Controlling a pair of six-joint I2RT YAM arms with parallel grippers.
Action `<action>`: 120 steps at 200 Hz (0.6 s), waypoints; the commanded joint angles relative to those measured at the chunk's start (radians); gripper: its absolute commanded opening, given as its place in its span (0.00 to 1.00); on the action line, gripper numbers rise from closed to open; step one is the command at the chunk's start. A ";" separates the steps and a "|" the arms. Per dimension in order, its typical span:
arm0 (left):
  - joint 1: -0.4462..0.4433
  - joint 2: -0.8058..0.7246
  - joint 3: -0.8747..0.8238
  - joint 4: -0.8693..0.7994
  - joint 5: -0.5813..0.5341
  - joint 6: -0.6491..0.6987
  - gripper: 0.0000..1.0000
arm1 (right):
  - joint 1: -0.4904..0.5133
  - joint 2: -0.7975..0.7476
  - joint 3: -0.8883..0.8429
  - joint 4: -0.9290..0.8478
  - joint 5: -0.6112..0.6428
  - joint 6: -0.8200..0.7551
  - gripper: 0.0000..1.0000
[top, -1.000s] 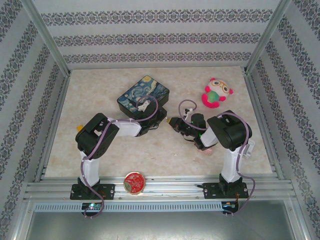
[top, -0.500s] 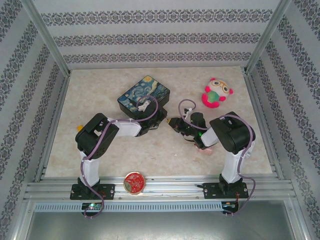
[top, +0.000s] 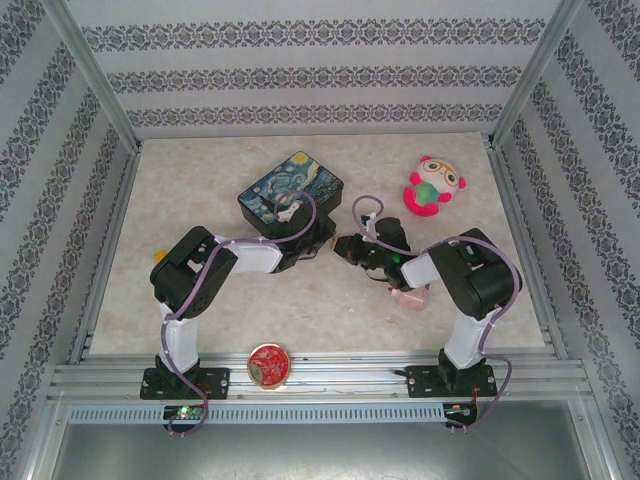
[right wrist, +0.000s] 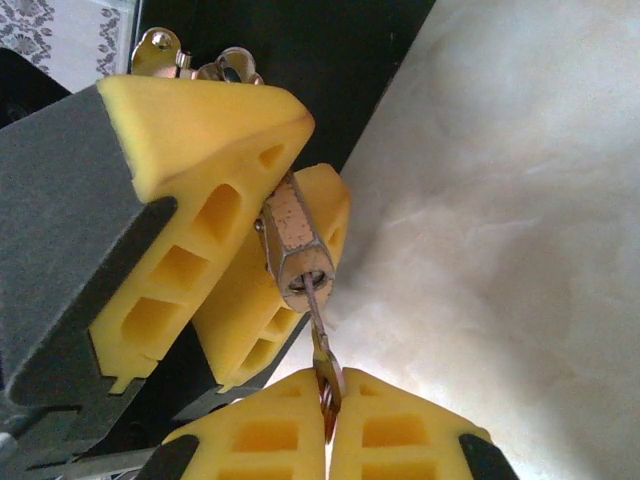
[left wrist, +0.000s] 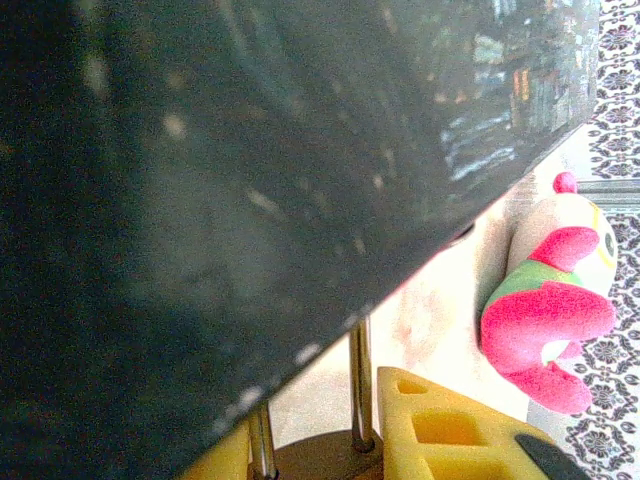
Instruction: Unlock a padlock with a key
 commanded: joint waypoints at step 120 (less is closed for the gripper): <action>-0.063 0.008 -0.040 -0.023 0.259 -0.051 0.06 | -0.125 -0.003 0.127 0.059 -0.224 -0.061 0.00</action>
